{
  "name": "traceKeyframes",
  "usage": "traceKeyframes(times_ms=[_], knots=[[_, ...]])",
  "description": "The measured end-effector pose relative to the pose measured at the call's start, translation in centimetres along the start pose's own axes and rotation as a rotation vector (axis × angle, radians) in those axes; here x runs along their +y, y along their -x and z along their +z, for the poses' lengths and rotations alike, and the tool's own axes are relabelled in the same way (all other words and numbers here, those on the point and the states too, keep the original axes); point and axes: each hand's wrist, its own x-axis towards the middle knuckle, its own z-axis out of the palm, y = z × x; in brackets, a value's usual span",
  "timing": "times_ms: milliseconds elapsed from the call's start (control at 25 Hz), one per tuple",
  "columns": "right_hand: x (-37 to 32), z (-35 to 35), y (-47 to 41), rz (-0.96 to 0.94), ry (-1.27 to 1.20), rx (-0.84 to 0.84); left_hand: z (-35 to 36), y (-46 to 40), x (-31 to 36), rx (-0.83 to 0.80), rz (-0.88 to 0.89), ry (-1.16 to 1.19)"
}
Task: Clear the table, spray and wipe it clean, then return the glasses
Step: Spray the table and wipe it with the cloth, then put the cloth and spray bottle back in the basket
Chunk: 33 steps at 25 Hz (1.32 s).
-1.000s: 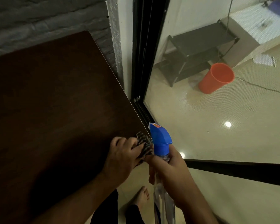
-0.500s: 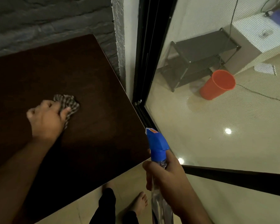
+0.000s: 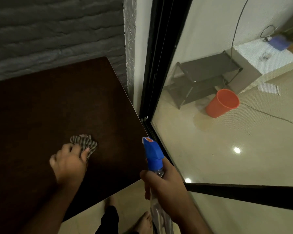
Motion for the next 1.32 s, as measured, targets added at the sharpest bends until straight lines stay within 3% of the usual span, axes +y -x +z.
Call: traceKeyframes(times_ms=[120, 440, 680, 960, 1320], knots=[[-1.2, 1.3, 0.9, -0.075, 0.015, -0.025, -1.0, 5.0, 0.4, -0.015, 0.071, 0.006], [-4.4, 4.6, 1.7, -0.315, 0.2, 0.021, -5.0, 10.8, 1.0, -0.243, 0.176, 0.04], [-6.1, 7.8, 1.7, -0.397, 0.238, 0.066, -7.7, 11.6, -0.3, -0.584, 0.169, 0.118], [-5.0, 17.1, 4.5, -0.464, 0.277, -0.085, -13.8, 16.3, -11.9, -0.39, -0.099, 0.328], [-1.6, 37.2, 12.7, -0.542, 0.34, -0.644, -21.8, 32.6, -30.2, -0.159, -0.606, 0.341]])
